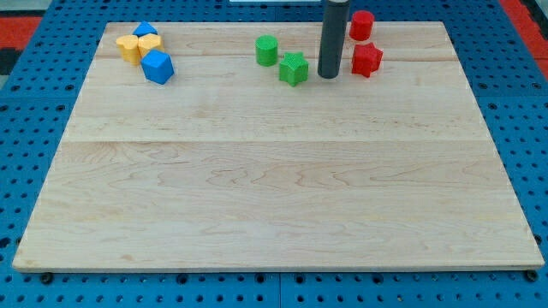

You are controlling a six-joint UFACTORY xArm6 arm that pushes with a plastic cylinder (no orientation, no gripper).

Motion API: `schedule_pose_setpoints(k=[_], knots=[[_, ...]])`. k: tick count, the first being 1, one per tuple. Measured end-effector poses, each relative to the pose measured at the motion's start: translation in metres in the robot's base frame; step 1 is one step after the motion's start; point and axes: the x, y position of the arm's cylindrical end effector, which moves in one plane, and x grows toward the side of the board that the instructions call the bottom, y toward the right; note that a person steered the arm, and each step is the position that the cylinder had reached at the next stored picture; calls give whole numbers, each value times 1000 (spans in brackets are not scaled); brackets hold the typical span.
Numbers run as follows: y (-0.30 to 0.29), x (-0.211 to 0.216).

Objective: Place the red circle and red star close to each other

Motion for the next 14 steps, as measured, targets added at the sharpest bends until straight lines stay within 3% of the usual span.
schedule_pose_setpoints(k=[1, 2, 4, 6, 7, 14], knots=[[8, 13], [60, -11], [77, -49], [121, -26], [148, -62], [110, -65]])
